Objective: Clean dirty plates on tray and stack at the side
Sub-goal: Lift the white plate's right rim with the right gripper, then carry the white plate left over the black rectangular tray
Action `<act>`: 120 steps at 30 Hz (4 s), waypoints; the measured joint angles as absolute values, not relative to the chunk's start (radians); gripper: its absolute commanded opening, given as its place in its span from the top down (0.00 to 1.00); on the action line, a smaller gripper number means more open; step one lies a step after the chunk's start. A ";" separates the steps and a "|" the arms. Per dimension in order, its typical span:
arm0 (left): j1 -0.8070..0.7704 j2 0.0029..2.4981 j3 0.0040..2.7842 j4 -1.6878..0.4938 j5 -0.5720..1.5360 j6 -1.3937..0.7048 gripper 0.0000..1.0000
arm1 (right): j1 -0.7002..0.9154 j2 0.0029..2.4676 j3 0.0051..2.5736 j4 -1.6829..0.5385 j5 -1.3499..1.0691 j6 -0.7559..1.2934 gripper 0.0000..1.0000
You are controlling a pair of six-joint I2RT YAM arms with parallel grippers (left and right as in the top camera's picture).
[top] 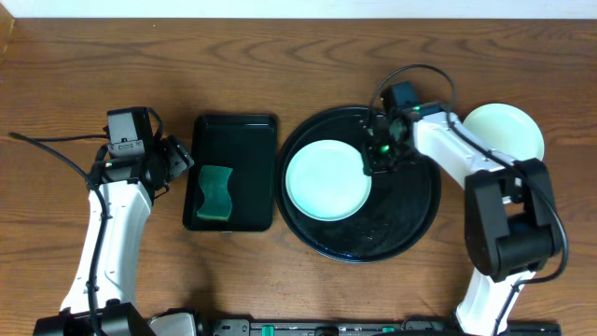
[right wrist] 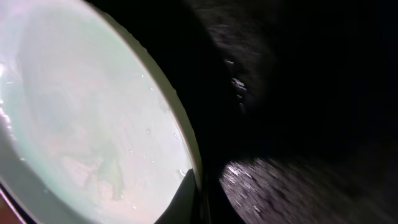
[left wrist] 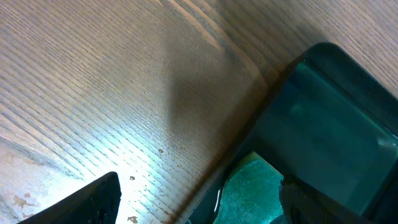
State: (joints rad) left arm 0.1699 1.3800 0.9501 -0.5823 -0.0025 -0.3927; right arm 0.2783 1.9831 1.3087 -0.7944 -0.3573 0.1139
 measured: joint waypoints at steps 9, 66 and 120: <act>0.170 1.380 0.950 -0.583 -0.002 -0.392 0.18 | 0.237 1.909 1.309 -0.796 -0.359 0.126 0.99; 0.170 1.380 0.950 -0.583 -0.002 -0.393 0.18 | 0.752 1.909 1.341 -0.161 0.191 0.710 0.99; 0.170 1.380 0.950 -0.583 -0.001 -0.392 0.18 | 1.055 1.909 1.343 0.205 0.865 -0.185 0.99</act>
